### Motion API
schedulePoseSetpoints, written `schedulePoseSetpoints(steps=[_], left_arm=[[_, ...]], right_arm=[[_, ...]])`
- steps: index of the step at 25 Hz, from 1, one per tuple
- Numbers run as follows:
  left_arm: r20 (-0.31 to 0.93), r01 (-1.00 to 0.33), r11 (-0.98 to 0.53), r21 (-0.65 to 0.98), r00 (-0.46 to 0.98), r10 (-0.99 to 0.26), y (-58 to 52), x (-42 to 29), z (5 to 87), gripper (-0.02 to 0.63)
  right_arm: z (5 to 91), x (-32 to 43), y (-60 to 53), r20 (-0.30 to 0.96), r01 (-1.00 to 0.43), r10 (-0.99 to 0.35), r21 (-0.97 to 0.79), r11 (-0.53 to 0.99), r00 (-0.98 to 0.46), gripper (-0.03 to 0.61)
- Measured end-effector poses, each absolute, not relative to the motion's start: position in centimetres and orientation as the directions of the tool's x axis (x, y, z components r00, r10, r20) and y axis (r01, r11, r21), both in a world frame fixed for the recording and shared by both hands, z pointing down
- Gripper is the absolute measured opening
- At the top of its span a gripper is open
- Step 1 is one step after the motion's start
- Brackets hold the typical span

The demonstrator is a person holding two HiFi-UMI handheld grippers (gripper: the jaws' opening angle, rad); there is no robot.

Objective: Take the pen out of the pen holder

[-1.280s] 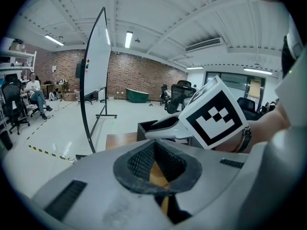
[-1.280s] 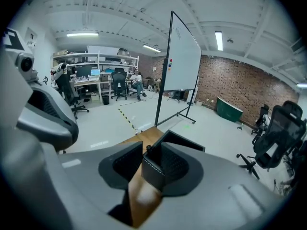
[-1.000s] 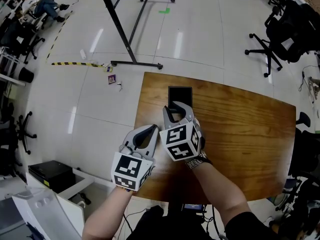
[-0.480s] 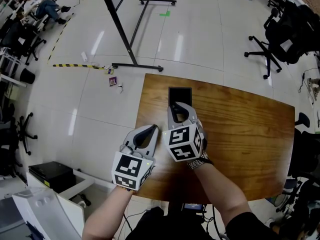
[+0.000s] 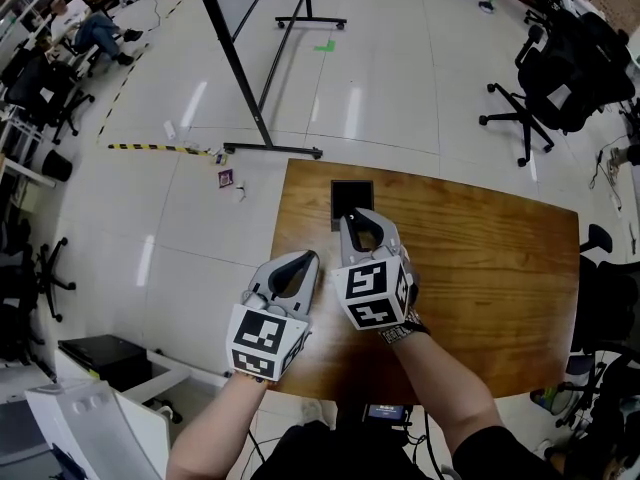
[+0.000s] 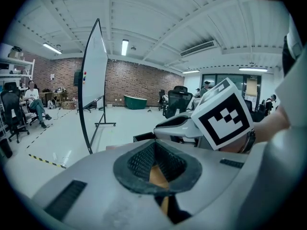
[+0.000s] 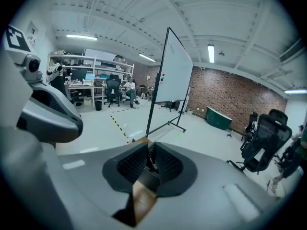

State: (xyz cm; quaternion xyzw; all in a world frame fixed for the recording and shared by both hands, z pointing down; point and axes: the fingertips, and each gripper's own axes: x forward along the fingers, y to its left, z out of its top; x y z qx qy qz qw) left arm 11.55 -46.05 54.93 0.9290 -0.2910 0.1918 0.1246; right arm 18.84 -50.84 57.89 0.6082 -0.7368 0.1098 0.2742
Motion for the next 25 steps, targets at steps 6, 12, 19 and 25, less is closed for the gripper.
schedulePoseSetpoints(steps=[6,12,19,25], left_arm=[[0.383,-0.566,-0.819,0.097,0.780,-0.494,-44.0,11.4,51.7,0.005],[0.334,-0.541,-0.838,0.067,0.804,-0.492,-41.1,10.2,48.4,0.005],[0.298,-0.518,-0.854,0.043,0.823,-0.484,-36.8,8.0,45.7,0.005],[0.278,-0.500,-0.865,0.030,0.836,-0.474,-32.5,5.7,44.2,0.005]], right_arm=[[53.7,19.2,-48.2,0.488,-0.962,-0.869,0.190,0.196,-0.081,0.048],[49.1,18.6,-44.4,0.428,-0.968,-0.902,0.198,0.152,-0.054,0.048],[45.7,16.2,-38.7,0.390,-0.973,-0.920,0.190,0.134,-0.050,0.048],[44.0,13.6,-33.4,0.372,-0.975,-0.927,0.186,0.125,-0.048,0.048]])
